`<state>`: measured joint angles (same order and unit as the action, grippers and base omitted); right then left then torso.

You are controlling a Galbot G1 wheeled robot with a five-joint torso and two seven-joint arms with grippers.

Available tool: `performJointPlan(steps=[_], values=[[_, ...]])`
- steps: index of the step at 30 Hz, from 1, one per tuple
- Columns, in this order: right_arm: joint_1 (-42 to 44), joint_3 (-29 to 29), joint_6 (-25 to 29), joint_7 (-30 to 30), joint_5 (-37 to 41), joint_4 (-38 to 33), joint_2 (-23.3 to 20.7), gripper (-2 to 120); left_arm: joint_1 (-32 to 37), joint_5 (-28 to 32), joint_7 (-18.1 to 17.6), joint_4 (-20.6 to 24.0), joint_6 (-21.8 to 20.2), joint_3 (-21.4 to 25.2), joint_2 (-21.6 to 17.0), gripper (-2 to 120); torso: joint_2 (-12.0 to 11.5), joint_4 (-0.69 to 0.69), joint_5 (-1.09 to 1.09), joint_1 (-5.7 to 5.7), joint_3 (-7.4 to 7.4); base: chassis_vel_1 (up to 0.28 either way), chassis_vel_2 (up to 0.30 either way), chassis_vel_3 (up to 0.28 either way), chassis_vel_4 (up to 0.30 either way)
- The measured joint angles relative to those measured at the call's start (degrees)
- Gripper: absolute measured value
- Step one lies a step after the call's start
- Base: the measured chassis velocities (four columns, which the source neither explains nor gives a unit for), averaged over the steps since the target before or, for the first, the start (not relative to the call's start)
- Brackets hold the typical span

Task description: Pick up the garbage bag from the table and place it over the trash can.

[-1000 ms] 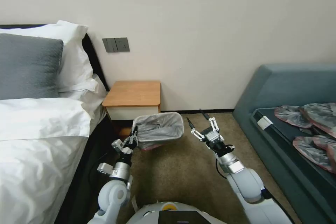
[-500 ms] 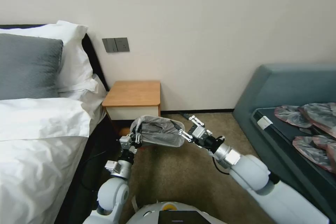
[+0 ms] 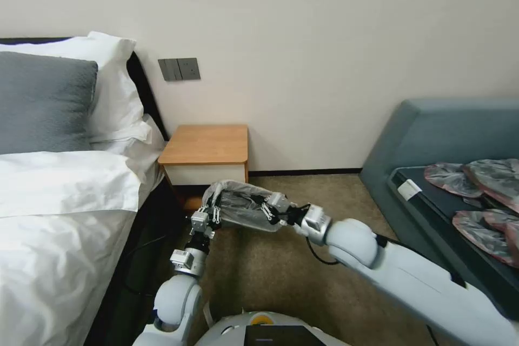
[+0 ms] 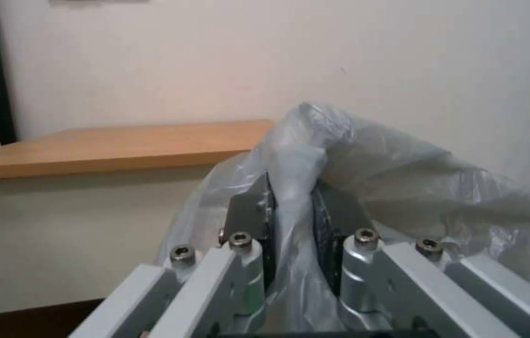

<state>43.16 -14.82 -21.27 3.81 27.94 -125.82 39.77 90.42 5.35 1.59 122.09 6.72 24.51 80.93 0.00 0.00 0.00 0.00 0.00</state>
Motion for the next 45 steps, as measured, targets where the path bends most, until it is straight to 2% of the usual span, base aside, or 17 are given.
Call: performJointPlan(steps=[7, 11, 19, 23, 26, 30, 36, 40, 45], values=[[-7.41, -7.39, -1.58, -0.53, 0.93, 5.29, 1.98, 0, 0.0, -0.97, 0.06, -0.04, 0.22, -0.08, 0.14, 11, 0.0, 0.0, -0.01, 0.0, 0.0, 0.0, 0.0, 0.0, 0.0], [-12.01, -13.83, -2.56, -0.81, 1.39, 8.72, 4.34, 0, 0.04, -2.03, 0.13, -0.28, 0.58, -0.11, 0.32, 11, 0.0, 0.0, 0.0, 0.0, 0.0, 0.0, 0.0, 0.0, 0.0], [-18.9, -22.07, -3.12, -0.56, 1.32, 14.68, 8.2, 0, 0.37, -3.81, 0.51, -0.03, 1.42, -0.1, 0.54, 11, 0.0, 0.0, -0.01, 0.0, 0.0, 0.0, 0.0, 0.0, 0.0], [-21.05, -24.3, -3.14, -0.33, 0.68, 17.28, 9.86, 0, 0.58, -4.57, 0.66, 0.31, 1.67, -0.11, 0.67, 11, 0.0, 0.01, 0.0, 0.0, 0.0, 0.0, 0.0, 0.0, 0.0], [-23.47, -26.57, -2.6, 0.65, -1.33, 22.34, 12.6, 0, 1.17, -5.25, 0.8, 1.15, 2.05, -0.12, 0.62, 11, 0.0, 0.0, 0.01, 0.0, 0.0, 0.0, 0.0, 0.0, 0.0], [-25.44, -27.99, -1.51, 1.47, -2.81, 27.3, 15.41, 0, 1.74, -5.68, 0.83, 2.06, 2.34, -0.13, 0.55, 11, 0.0, 0.0, -0.01, 0.0, 0.0, 0.0, 0.0, 0.0, 0.0], [-26.38, -29.02, -0.67, 1.6, -3.35, 30.19, 17.49, 0, 1.97, -6.0, 0.75, 2.51, 2.46, -0.13, 0.76, 11, 0.0, 0.01, 0.0, 0.0, 0.0, 0.0, 0.0, 0.0, 0.0], [-25.5, -28.66, -0.16, 1.62, -3.6, 28.93, 16.81, 0, 1.87, -6.07, 0.09, 2.31, 2.28, -0.07, 0.79, 11, 0.0, 0.01, 0.0, 0.0, 0.0, 0.0, 0.0, 0.0, 0.0], [-19.77, -22.77, 1.02, 2.85, -5.81, 21.73, 12.39, 0, 1.45, -4.52, -1.88, 1.97, -0.52, -0.02, 0.78, 10, 0.0, 0.0, 0.02, 0.0, 0.0, 0.0, 0.0, 0.0, 0.0]])
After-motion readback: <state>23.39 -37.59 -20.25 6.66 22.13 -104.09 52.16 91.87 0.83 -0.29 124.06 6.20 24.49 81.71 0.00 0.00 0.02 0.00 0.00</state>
